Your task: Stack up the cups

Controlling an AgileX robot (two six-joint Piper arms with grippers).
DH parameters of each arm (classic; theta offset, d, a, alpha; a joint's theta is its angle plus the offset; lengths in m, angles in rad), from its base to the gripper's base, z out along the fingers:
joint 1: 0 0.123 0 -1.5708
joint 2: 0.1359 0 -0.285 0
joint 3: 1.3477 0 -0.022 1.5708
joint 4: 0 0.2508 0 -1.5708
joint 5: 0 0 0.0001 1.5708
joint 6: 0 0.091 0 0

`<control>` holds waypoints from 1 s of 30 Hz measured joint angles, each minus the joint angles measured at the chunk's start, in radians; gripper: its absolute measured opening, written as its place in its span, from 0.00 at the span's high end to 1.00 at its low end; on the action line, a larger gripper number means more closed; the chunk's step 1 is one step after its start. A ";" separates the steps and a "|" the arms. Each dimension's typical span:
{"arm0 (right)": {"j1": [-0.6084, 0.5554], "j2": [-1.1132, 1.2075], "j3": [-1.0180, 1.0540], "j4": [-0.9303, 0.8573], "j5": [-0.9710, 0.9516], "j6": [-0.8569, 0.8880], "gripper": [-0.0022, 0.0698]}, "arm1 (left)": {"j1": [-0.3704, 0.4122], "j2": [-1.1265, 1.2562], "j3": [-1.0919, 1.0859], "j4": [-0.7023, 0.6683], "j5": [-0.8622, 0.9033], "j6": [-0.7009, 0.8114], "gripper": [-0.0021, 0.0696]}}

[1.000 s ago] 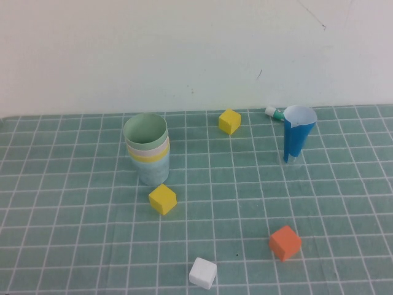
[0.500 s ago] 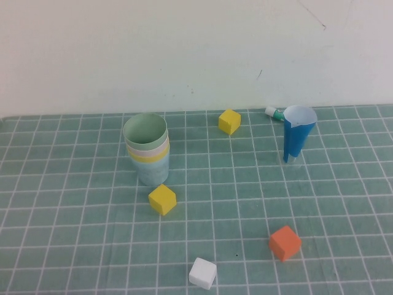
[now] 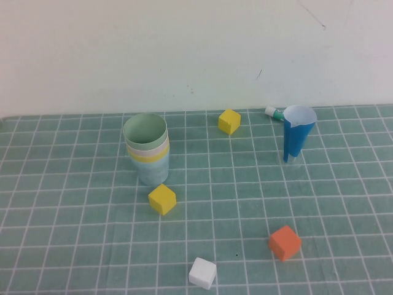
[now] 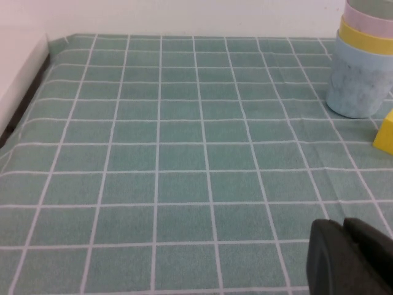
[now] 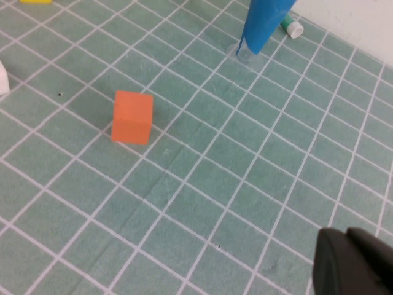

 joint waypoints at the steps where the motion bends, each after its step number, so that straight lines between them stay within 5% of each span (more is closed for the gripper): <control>1: 0.000 0.000 0.000 0.000 0.000 0.000 0.97 | 0.000 0.000 0.000 -0.003 0.000 0.000 0.97; 30: 0.000 0.000 0.000 0.000 0.000 0.000 0.97 | 0.000 0.000 0.000 -0.091 0.000 0.100 0.97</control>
